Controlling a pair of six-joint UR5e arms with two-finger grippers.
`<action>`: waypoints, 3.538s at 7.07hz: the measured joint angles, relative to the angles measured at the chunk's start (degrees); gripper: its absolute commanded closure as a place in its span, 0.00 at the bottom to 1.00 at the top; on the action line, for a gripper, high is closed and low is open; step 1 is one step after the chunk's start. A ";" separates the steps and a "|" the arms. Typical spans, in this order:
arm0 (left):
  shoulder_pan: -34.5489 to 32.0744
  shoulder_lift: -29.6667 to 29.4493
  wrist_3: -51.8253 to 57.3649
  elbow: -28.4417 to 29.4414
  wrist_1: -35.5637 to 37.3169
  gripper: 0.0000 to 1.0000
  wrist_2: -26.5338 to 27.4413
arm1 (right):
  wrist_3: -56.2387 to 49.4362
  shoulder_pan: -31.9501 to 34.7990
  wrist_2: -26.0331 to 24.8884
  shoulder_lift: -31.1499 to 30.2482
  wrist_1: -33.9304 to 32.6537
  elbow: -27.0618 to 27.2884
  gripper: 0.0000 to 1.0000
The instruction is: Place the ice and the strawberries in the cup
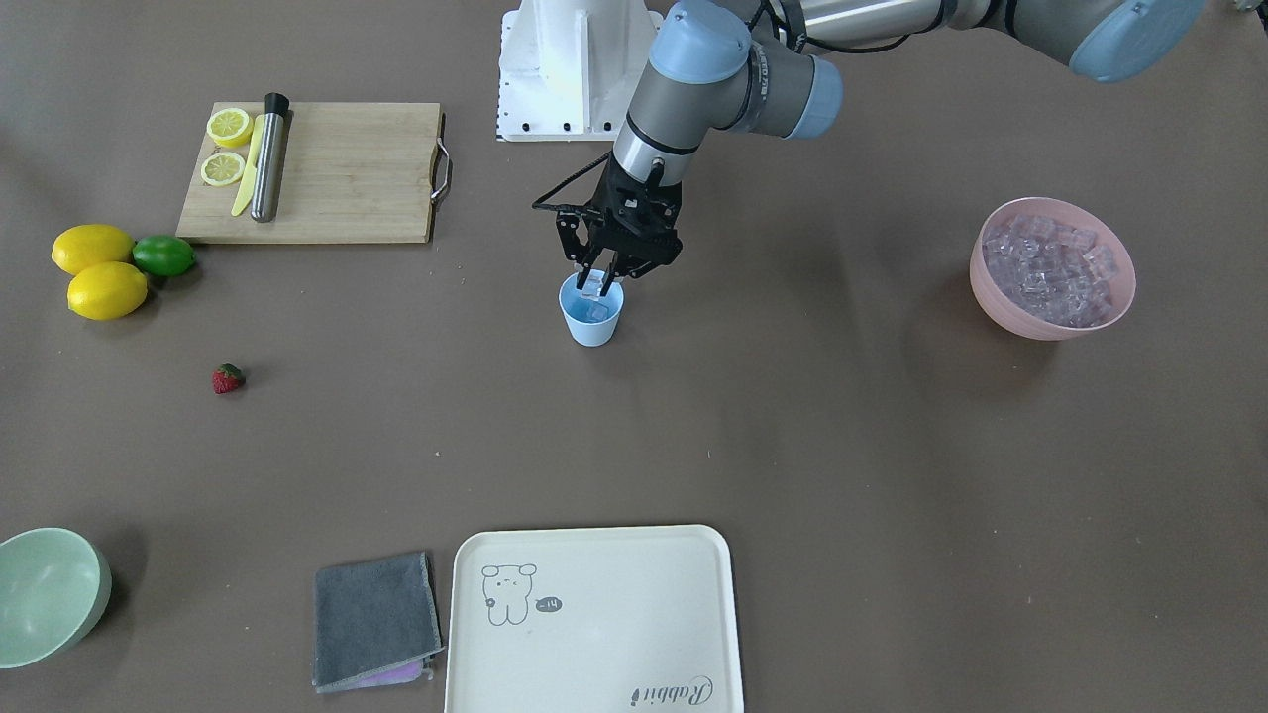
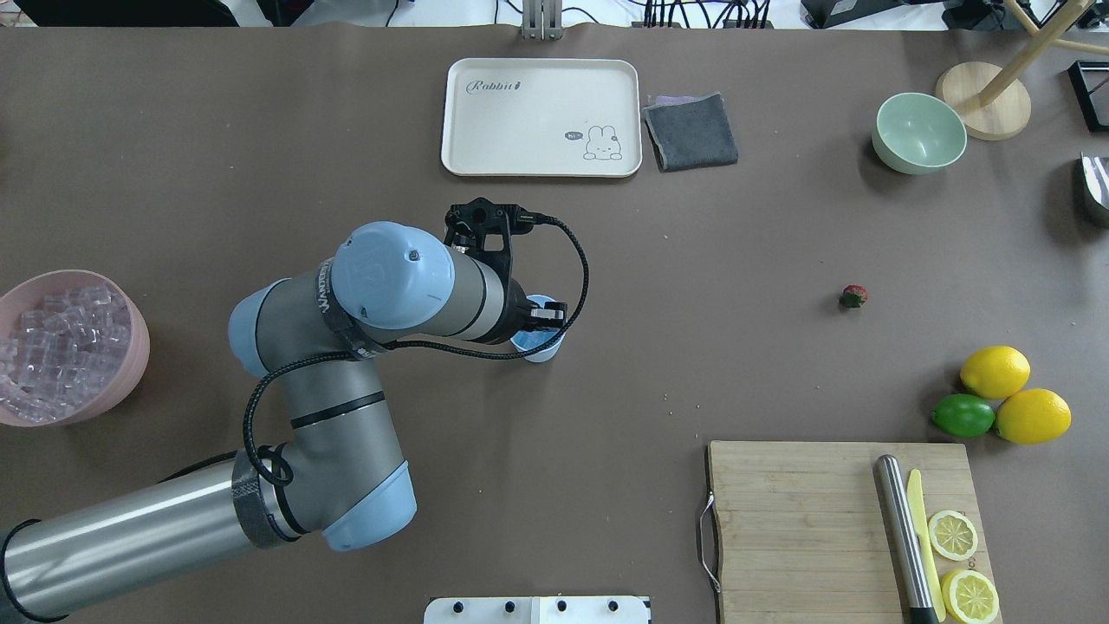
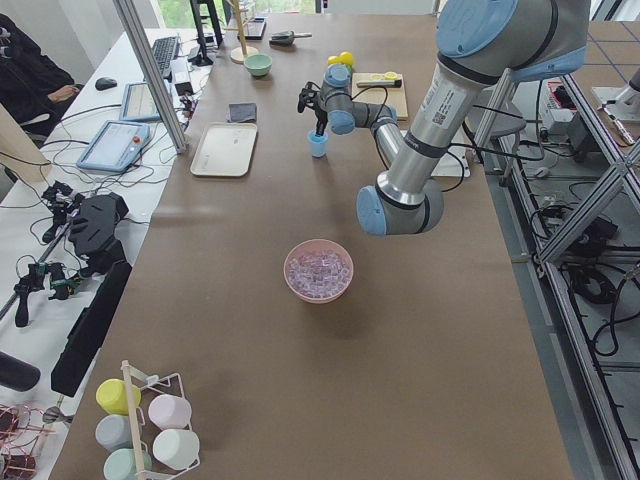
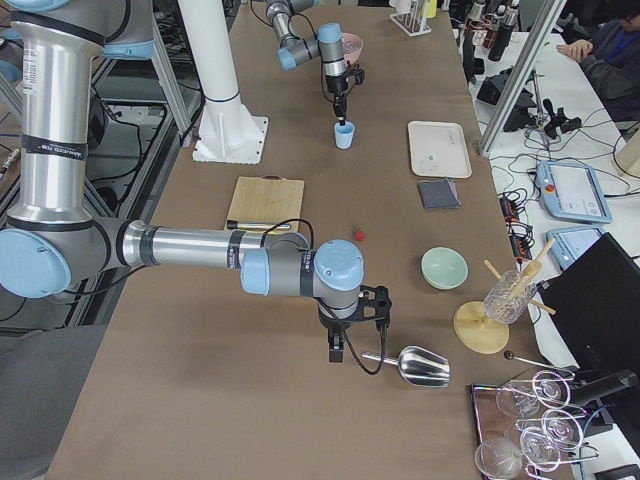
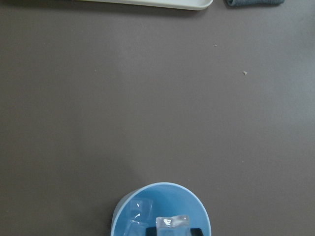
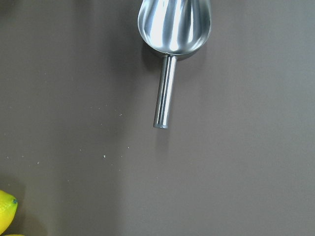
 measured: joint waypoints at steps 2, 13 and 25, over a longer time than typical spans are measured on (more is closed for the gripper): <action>-0.17 0.00 -1.25 -1.14 0.63 0.03 -0.01 | 0.05 0.01 0.06 0.19 0.06 0.30 0.00; -43.16 25.29 48.23 -16.12 19.08 0.03 -26.68 | 19.04 -16.16 -2.86 12.77 1.06 9.13 0.00; -48.16 27.91 52.70 -15.02 18.97 0.03 -26.87 | 37.02 -41.63 -11.18 20.37 16.51 -4.34 0.01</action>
